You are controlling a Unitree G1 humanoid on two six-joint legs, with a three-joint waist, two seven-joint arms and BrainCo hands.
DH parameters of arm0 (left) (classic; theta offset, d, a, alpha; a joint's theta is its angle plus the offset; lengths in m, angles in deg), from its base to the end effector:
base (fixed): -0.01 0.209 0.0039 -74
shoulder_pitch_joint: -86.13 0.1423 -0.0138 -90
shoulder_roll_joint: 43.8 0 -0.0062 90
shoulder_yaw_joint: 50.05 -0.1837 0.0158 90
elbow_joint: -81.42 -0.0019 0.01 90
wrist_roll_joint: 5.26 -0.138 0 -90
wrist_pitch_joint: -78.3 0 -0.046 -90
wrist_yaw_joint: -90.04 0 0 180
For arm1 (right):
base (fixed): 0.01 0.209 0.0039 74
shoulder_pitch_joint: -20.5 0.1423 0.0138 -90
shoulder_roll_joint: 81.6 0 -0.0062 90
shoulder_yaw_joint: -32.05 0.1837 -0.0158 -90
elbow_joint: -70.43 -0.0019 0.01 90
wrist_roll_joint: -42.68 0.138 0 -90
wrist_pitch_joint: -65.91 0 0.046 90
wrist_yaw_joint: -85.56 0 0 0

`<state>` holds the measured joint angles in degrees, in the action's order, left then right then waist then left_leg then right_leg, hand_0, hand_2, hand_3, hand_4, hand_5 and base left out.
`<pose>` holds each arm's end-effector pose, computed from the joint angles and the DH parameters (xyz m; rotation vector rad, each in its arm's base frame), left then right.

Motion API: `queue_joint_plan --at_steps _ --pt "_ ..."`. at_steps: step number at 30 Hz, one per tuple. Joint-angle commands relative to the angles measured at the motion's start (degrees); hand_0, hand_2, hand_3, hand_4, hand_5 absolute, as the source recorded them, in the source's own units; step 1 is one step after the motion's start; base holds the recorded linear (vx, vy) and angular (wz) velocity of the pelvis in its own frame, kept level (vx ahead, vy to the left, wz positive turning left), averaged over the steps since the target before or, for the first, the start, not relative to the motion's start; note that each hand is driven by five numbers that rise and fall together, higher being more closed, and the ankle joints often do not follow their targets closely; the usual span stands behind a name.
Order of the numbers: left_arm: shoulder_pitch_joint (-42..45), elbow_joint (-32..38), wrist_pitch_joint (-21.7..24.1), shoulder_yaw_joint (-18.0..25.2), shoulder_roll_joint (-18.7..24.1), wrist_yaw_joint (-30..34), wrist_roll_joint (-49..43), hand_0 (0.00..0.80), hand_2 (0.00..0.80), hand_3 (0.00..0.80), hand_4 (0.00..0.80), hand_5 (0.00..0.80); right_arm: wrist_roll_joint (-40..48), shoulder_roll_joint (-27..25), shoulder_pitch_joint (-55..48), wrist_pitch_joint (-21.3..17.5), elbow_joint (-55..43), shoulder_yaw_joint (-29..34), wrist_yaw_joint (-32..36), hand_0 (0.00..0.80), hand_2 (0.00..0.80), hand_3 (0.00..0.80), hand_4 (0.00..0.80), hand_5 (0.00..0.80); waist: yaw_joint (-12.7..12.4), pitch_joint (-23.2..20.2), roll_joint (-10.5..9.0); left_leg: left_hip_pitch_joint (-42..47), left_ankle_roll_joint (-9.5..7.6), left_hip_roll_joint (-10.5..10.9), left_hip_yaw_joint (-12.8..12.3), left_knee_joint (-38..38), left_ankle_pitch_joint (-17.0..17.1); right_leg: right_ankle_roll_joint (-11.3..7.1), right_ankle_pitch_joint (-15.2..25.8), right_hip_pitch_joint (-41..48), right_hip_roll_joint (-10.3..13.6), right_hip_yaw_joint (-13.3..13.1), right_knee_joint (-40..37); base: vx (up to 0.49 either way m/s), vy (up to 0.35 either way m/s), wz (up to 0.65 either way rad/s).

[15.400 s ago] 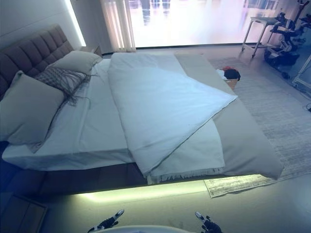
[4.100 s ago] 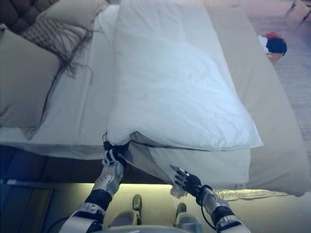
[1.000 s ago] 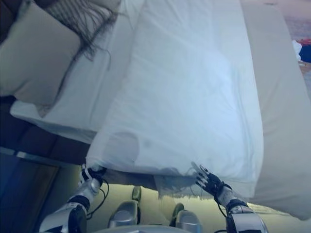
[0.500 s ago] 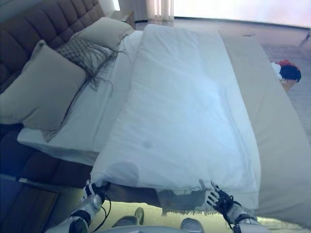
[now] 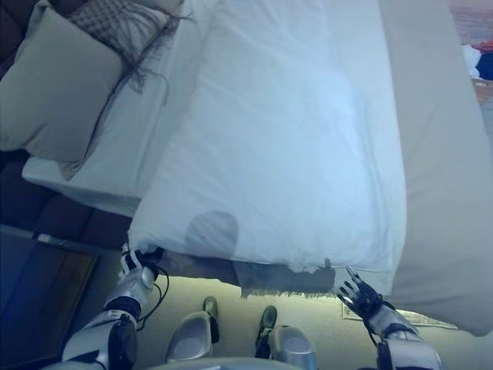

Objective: Make the bed neatly

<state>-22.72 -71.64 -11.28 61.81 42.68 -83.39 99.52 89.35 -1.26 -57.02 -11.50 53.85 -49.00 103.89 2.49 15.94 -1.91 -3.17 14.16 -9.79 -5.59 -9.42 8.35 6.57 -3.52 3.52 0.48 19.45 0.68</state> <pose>0.2013 0.2447 -0.0553 -1.7421 0.0788 0.8401 0.1349 -0.3006 -0.0699 0.6922 0.8668 -0.4263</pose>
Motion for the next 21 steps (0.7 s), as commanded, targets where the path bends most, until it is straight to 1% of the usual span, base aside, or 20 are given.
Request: queue_joint_plan --at_steps 1,3,5,9,10,12,13,17,21 --pt "3.68 -0.21 4.34 3.04 7.15 5.75 1.7 0.8 0.8 0.8 0.8 0.8 4.48 -0.44 0.1 -1.31 1.49 2.06 0.22 0.0 0.0 0.0 0.0 0.0 -1.97 -3.42 3.5 4.36 -6.6 -0.06 -0.3 6.83 -4.61 -6.52 -2.48 -8.75 6.5 -3.45 12.57 -0.183 0.192 -0.07" --pt "2.82 -1.22 2.79 2.09 7.18 7.16 2.8 0.8 0.8 0.8 0.8 0.8 7.74 -0.27 1.47 -0.72 0.93 2.09 -1.08 0.0 0.0 0.0 0.0 0.0 -1.38 -2.21 4.28 4.18 -6.75 0.61 0.13 6.06 -5.85 -7.05 -1.97 -10.92 7.91 -4.08 14.53 -0.186 0.169 0.02" --pt "0.96 -1.53 2.77 0.86 7.12 7.99 4.99 0.8 0.8 0.8 0.8 0.8 10.84 0.28 3.49 -0.43 0.19 1.63 -2.34 0.0 0.0 0.0 0.0 0.0 -0.81 -0.45 5.01 3.07 -7.05 1.14 -0.11 3.86 -6.74 -7.52 -1.8 -13.08 9.05 -4.46 16.88 -0.205 0.164 -0.11" --pt "-1.92 -2.62 1.6 -0.41 6.81 10.74 8.04 0.8 0.8 0.8 0.8 0.8 15.34 1.03 7.26 -1.51 0.13 1.12 -2.62 0.0 0.0 0.0 0.0 0.0 -0.02 3.61 5.68 -1.33 -7.94 2.36 -0.24 -4.81 -9.62 -7.59 -3.2 -17.18 11.54 -6.56 23.22 -0.142 0.137 0.11" --pt "-2.57 -2.82 1.4 -0.54 6.51 11.31 8.22 0.8 0.8 0.8 0.8 0.8 15.76 0.98 8.14 -1.88 0.3 1.03 -2.6 0.0 0.0 0.0 0.0 0.0 0.14 4.46 5.77 -2.52 -8.06 2.6 -0.36 -7.29 -10.95 -7.71 -4.07 -18.15 12.17 -7.36 24.89 -0.07 0.113 0.28" --pt "-3.41 -2.24 1.43 -0.75 5.81 11.44 8.22 0.8 0.8 0.8 0.8 0.8 17.37 0.93 9.52 -2.3 0.3 1.0 -3.01 0.0 0.0 0.0 0.0 0.0 0.39 5.72 5.94 -4.9 -8.39 3.05 -0.66 -10.6 -11.73 -7.43 -4.15 -19.76 12.84 -8.36 26.55 -0.062 0.098 0.22" --pt "-3.67 -1.86 1.49 -0.91 5.37 11.57 8.22 0.8 0.8 0.8 0.8 0.8 18.13 0.82 10.1 -2.59 0.2 0.9 -3.14 0.0 0.0 0.0 0.0 0.0 0.49 6.36 6.04 -5.94 -8.45 3.26 -0.64 -12.43 -12.82 -7.46 -4.95 -20.52 13.16 -9.0 27.96 -0.043 0.093 0.08" --pt "-5.2 0.17 1.45 -1.41 4.71 11.49 8.22 0.8 0.8 0.8 0.8 0.8 20.59 -0.4 13.28 -3.58 -0.69 0.31 -4.56 0.0 0.0 0.0 0.0 0.0 0.82 9.07 6.42 -11.32 -9.2 4.33 -0.88 -19.25 -15.23 -7.35 -6.1 -24.49 14.5 -11.4 32.64 -0.03 0.082 -0.14" --pt "-6.62 2.77 0.91 -2.17 4.82 10.91 8.22 0.8 0.8 0.8 0.8 0.8 22.14 -1.62 15.07 -5.23 -0.74 0.3 -4.0 0.0 0.0 0.0 0.0 0.0 0.73 10.89 6.59 -16.29 -9.86 4.44 -0.85 -23.97 -16.92 -7.34 -6.33 -28.46 14.78 -12.83 35.68 -0.027 0.003 0.0"
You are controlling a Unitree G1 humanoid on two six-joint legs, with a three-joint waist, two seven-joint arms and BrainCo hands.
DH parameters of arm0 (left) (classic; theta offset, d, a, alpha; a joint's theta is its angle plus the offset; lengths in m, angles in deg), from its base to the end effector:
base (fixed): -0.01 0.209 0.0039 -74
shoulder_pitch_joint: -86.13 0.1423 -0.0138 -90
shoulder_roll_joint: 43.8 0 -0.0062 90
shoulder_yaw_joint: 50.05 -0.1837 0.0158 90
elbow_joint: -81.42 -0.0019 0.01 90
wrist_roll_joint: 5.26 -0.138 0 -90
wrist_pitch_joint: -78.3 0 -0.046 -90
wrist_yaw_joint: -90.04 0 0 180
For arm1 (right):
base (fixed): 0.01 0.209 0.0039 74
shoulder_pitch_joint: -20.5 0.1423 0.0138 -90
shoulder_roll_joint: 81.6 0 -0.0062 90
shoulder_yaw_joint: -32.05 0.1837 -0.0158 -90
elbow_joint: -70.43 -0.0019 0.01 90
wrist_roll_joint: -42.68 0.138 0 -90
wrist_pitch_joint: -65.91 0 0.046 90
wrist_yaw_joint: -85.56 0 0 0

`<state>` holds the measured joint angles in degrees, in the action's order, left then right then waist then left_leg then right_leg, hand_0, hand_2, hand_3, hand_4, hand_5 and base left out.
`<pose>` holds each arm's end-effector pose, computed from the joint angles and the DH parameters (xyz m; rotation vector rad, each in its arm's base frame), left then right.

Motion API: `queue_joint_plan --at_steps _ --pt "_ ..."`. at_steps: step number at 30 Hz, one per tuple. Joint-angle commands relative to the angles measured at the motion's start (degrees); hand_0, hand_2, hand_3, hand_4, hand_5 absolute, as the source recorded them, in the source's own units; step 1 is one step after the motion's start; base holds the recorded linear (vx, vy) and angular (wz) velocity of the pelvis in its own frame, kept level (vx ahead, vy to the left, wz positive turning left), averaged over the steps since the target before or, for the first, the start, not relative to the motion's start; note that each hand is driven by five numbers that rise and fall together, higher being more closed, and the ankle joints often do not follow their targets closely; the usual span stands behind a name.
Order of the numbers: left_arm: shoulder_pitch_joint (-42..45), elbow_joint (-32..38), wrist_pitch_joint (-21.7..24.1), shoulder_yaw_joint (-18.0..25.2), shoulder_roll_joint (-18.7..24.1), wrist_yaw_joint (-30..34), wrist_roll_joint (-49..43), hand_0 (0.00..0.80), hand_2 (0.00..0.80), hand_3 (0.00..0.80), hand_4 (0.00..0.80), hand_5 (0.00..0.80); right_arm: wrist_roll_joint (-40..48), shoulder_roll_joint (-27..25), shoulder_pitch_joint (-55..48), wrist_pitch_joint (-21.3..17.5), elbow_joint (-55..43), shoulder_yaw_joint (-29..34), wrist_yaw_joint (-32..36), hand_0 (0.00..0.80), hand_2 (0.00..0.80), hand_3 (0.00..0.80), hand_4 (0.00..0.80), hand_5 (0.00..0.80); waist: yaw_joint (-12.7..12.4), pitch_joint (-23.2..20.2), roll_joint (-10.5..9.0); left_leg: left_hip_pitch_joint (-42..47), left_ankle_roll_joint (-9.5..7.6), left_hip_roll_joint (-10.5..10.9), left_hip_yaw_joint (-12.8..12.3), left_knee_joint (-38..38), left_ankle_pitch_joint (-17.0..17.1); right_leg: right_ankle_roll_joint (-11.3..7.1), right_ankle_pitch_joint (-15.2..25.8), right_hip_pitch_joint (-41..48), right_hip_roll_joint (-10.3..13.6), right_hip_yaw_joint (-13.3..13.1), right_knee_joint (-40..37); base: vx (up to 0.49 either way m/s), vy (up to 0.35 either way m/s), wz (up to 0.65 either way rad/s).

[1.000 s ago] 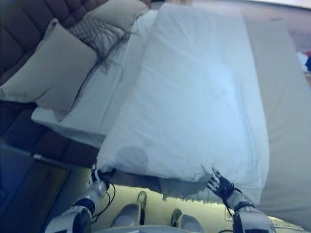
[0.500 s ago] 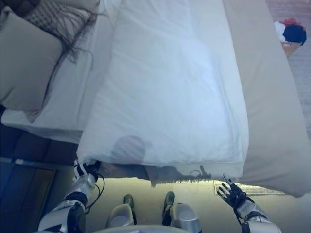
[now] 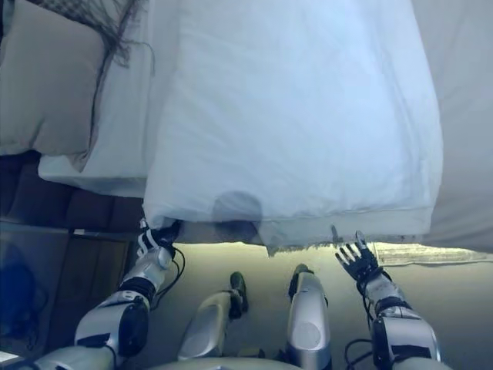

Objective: Make the bed neatly

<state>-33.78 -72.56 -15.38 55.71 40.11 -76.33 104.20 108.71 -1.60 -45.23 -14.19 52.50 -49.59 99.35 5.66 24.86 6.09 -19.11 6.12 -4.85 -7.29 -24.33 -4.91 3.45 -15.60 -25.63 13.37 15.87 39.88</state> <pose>0.2613 0.2050 -0.0197 -1.8667 0.0241 0.4625 0.2101 -0.2922 -0.0314 0.9369 0.5171 -0.4501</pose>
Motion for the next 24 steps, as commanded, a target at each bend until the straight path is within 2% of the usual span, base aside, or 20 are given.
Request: queue_joint_plan --at_steps 1,7,12,24 --pt "4.12 4.38 4.83 3.73 7.52 3.6 3.54 0.8 0.8 0.8 0.8 0.8 3.32 -1.55 3.69 -2.7 0.4 0.95 0.83 0.0 0.0 0.0 0.0 0.0 -2.47 2.43 -1.46 -1.56 -1.9 -0.63 0.82 -10.15 -3.95 -4.26 5.81 -0.2 1.94 -9.55 -2.88 -0.005 -0.045 0.17" --pt "2.14 7.64 3.96 3.0 8.57 3.45 3.54 0.8 0.8 0.8 0.8 0.8 5.4 -3.59 7.95 -2.8 -0.43 0.05 0.81 0.0 0.0 0.0 0.0 0.0 -3.08 4.84 -1.58 -8.92 -2.48 -1.33 0.69 -15.21 -5.24 -4.22 6.18 -6.09 1.48 -10.64 0.58 -0.022 -0.059 0.06" --pt "1.32 11.8 4.5 1.96 8.58 2.65 3.54 0.8 0.8 0.8 0.8 0.8 5.57 -5.08 10.55 -2.95 -0.05 -0.4 0.65 0.0 0.0 0.0 0.0 0.0 -4.21 4.94 -1.42 -14.69 -2.84 -1.42 1.09 -18.8 -5.93 -4.16 6.09 -10.86 1.37 -10.83 3.54 0.012 -0.068 0.03" --pt "-1.96 18.66 4.47 -0.63 11.75 1.11 3.54 0.8 0.8 0.8 0.8 0.8 9.12 -8.17 17.26 -2.47 0.5 -1.62 0.01 0.0 0.0 0.0 0.0 0.0 -6.58 4.94 -0.63 -24.2 -3.58 -0.78 3.34 -24.8 -8.56 -4.27 4.12 -19.67 0.97 -11.02 10.62 0.05 -0.072 0.05"
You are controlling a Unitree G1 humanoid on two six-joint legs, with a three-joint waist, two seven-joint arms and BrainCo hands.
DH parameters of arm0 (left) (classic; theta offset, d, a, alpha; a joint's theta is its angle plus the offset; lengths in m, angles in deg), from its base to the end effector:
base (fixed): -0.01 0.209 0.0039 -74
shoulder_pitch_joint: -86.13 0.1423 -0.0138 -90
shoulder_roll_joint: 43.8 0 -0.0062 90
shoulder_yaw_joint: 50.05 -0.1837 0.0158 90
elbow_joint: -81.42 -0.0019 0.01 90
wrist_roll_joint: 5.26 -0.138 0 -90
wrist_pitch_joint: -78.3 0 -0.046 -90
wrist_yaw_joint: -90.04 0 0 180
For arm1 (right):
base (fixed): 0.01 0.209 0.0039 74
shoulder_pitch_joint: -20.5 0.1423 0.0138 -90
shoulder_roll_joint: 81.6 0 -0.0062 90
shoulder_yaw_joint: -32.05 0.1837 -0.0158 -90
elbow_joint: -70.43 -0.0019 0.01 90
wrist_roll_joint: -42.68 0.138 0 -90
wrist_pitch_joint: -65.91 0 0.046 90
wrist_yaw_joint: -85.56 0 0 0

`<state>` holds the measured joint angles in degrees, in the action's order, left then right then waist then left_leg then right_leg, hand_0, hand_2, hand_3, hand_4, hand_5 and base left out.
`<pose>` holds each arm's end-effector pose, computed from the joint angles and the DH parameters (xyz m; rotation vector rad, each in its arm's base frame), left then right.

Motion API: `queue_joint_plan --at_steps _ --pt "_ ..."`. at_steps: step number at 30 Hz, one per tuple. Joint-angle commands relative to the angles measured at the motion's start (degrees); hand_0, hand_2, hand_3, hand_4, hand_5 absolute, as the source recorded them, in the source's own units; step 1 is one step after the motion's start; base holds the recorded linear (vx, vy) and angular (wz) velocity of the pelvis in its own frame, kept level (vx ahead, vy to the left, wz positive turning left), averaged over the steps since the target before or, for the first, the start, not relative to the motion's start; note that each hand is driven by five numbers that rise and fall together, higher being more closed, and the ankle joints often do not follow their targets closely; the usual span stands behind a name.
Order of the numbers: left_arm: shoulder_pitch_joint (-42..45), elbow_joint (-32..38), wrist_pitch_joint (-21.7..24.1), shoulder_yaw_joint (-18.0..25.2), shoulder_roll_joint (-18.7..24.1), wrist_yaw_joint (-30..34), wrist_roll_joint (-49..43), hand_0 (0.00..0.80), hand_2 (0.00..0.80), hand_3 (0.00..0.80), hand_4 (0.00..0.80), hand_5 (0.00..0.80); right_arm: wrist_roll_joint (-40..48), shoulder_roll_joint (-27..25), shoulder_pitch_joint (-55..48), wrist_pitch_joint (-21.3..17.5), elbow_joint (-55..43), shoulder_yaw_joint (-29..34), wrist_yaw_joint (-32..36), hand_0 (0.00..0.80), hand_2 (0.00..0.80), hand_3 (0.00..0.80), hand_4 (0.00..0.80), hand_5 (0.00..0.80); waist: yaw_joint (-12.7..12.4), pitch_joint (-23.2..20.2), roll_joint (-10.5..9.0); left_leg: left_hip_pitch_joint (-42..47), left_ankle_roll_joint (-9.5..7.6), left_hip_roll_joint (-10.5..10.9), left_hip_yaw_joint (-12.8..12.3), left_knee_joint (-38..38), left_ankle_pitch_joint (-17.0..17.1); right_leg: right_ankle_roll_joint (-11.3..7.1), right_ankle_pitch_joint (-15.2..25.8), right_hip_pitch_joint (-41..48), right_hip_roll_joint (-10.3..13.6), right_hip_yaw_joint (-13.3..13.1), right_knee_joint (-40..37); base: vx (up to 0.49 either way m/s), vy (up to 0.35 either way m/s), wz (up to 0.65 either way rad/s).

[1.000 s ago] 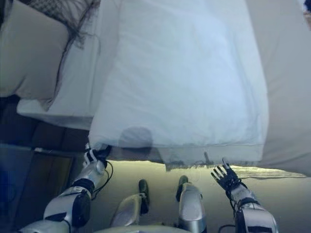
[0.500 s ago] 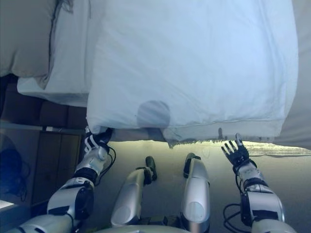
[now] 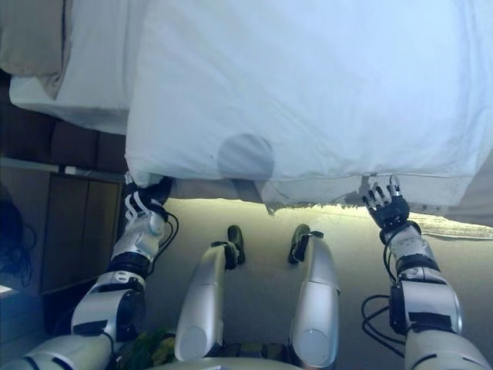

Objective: Make the bed neatly

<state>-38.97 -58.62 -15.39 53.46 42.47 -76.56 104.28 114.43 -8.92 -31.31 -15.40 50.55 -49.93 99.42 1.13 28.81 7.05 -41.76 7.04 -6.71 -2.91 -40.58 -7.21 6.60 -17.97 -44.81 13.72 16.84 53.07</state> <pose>0.3040 0.2080 0.0483 -1.8230 -0.1616 0.1193 0.2757 -0.3153 0.0524 0.9433 0.1809 -0.3369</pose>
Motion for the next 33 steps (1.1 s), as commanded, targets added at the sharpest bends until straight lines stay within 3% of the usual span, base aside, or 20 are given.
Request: queue_joint_plan --at_steps 1,15,16,17,18,33 --pt "3.03 5.56 4.77 1.43 9.43 1.09 3.47 0.8 0.8 0.8 0.8 0.8 3.51 -1.03 3.86 -1.29 2.41 -1.37 -0.16 0.0 0.0 0.0 0.0 0.0 -2.2 0.98 -1.49 -2.43 -4.7 1.11 -0.98 -8.7 -5.81 -7.24 6.81 -1.33 0.63 -11.96 -2.33 0.018 -0.041 0.13" --pt "1.84 12.32 5.66 -0.24 10.78 -2.69 3.47 0.8 0.8 0.8 0.8 0.8 5.35 -2.88 10.72 -5.58 -0.09 -3.42 0.77 0.0 0.0 0.0 0.0 0.0 -4.05 0.98 -1.04 -9.62 -5.25 1.7 0.3 -12.86 -6.12 -7.31 6.38 -7.92 0.55 -11.31 2.31 0.006 -0.03 0.08" --pt "1.83 12.36 5.78 -0.26 10.75 -3.16 3.47 0.8 0.8 0.8 0.8 0.8 5.45 -2.49 11.02 -6.04 -0.58 -3.6 0.76 0.182 0.182 0.182 0.182 0.182 -4.15 0.98 -1.22 -9.5 -5.08 1.68 0.5 -13.16 -6.56 -7.55 6.04 -7.72 0.44 -11.38 2.55 0.0 0.0 0.0" --pt "1.88 12.37 5.9 -0.29 10.69 -3.39 3.47 0.8 0.8 0.8 0.8 0.8 5.61 -2.18 11.31 -6.44 -1.13 -3.71 0.77 0.64 0.64 0.64 0.64 0.64 -4.18 0.98 -1.39 -9.43 -5.02 1.64 0.57 -13.12 -6.42 -7.58 6.16 -7.55 0.35 -11.33 2.4 0.0 0.0 0.0" --pt "1.94 12.22 5.87 -0.3 10.66 -3.47 3.47 0.8 0.8 0.8 0.8 0.8 5.58 -2.06 11.43 -6.71 -1.45 -3.81 0.96 0.8 0.8 0.8 0.8 0.8 -4.18 0.98 -1.51 -9.21 -4.96 1.58 0.59 -13.12 -6.54 -7.64 6.07 -7.31 0.32 -11.3 2.34 0.0 0.0 0.0" --pt "1.31 4.64 2.05 -0.41 11.53 -0.31 3.47 0.8 0.8 0.8 0.8 0.8 2.48 -0.97 8.82 -3.25 -0.09 -4.09 -0.74 0.8 0.8 0.8 0.8 0.8 -3.24 0.98 -3.45 -2.06 -3.99 0.68 -0.23 -8.15 -4.85 -7.82 8.48 0.12 -0.08 -10.36 -4.77 -0.007 0.032 -0.01"
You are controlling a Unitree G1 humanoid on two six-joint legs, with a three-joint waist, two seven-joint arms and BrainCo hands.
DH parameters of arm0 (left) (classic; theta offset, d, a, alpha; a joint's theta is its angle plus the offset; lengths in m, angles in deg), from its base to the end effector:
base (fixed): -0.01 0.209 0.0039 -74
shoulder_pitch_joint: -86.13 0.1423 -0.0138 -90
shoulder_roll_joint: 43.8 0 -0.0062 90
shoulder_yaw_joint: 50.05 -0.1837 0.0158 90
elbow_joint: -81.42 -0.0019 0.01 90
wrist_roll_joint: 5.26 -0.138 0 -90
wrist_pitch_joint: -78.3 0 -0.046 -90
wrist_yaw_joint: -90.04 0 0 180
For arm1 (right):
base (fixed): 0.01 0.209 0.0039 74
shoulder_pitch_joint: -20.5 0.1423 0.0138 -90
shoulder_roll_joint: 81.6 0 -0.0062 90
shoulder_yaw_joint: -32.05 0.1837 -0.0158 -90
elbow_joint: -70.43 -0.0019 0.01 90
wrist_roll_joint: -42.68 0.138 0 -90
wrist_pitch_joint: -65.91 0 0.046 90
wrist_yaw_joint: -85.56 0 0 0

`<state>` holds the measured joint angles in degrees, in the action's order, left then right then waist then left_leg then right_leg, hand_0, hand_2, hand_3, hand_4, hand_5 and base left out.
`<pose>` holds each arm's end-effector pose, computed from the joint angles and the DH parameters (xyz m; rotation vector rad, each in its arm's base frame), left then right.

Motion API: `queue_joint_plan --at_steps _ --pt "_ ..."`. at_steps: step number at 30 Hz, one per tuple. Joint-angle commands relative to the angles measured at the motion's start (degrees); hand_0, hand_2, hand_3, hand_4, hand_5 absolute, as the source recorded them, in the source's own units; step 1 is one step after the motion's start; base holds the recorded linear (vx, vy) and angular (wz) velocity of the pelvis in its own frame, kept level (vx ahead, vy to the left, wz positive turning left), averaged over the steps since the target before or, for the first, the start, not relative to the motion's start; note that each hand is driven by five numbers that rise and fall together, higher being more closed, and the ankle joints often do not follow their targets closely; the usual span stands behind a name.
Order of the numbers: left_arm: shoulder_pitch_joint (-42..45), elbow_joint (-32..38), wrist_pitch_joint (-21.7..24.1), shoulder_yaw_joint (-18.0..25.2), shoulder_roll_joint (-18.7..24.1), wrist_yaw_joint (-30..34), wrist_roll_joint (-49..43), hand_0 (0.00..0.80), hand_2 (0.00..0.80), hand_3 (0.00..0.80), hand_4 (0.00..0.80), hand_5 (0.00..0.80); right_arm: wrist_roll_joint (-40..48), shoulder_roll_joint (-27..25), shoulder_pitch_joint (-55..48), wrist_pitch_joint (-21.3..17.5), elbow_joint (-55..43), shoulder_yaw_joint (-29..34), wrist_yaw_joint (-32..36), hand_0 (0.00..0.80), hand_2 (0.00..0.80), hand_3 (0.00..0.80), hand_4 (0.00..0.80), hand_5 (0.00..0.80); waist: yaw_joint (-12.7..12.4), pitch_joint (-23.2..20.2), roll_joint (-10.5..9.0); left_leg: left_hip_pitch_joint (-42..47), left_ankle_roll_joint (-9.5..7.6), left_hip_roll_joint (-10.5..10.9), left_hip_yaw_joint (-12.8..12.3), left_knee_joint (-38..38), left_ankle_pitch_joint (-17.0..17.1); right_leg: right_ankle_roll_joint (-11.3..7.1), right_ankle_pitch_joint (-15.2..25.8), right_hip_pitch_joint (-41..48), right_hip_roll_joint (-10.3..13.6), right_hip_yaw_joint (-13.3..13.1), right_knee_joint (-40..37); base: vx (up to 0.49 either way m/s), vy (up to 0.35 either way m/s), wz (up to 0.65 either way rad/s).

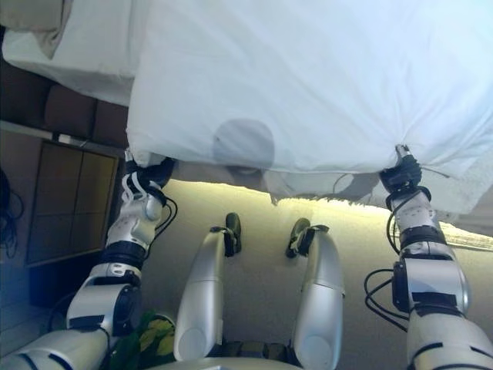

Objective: Make the bed neatly

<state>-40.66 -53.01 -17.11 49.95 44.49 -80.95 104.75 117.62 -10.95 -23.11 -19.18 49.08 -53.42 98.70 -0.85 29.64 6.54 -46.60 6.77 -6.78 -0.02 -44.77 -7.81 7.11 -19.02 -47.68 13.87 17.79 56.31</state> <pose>0.3149 0.2055 0.0774 -1.7744 -0.1166 -0.0005 0.3067 -0.3121 0.1025 0.9122 -0.0001 -0.2605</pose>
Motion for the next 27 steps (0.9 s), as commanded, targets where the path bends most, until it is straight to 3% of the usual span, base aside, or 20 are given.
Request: queue_joint_plan --at_steps 1,8,15,27 --pt "2.72 -1.18 3.78 3.0 9.54 4.17 3.0 0.8 0.8 0.8 0.8 0.8 -0.85 1.19 0.64 0.68 1.44 -0.74 0.01 0.8 0.8 0.8 0.8 0.8 -1.22 0.15 -2.99 3.25 -3.67 0.79 -3.21 -3.6 -4.49 -8.48 9.59 3.33 -0.21 -11.29 -8.32 -0.092 0.044 -0.01" --pt "1.54 -5.23 3.86 3.82 10.0 5.8 3.0 0.8 0.8 0.8 0.8 0.8 -2.32 3.7 -1.11 0.7 1.6 -1.29 1.57 0.8 0.8 0.8 0.8 0.8 -0.29 0.14 -3.47 6.66 -3.79 0.86 -4.59 -0.08 -3.7 -9.02 11.66 6.03 -0.02 -11.39 -12.15 -0.039 0.068 -0.01" --pt "2.46 -9.84 3.1 4.55 9.58 8.16 3.0 0.8 0.8 0.8 0.8 0.8 -7.05 6.24 -6.0 3.3 3.53 -1.78 4.19 0.8 0.8 0.8 0.8 0.8 0.94 0.15 -3.77 10.51 -3.89 1.35 -5.78 5.53 -1.49 -9.91 15.1 8.85 0.14 -12.19 -18.37 -0.055 0.087 -0.05" --pt "2.27 -9.94 5.84 3.74 6.37 9.86 3.0 0.8 0.8 0.8 0.8 0.8 -13.01 13.34 -10.79 6.93 2.95 -6.0 9.3 0.8 0.8 0.8 0.8 0.8 2.84 0.14 -3.12 16.49 -4.83 3.71 -8.44 15.78 1.29 -12.59 21.33 12.99 0.57 -13.6 -31.24 -0.05 0.132 -0.1"
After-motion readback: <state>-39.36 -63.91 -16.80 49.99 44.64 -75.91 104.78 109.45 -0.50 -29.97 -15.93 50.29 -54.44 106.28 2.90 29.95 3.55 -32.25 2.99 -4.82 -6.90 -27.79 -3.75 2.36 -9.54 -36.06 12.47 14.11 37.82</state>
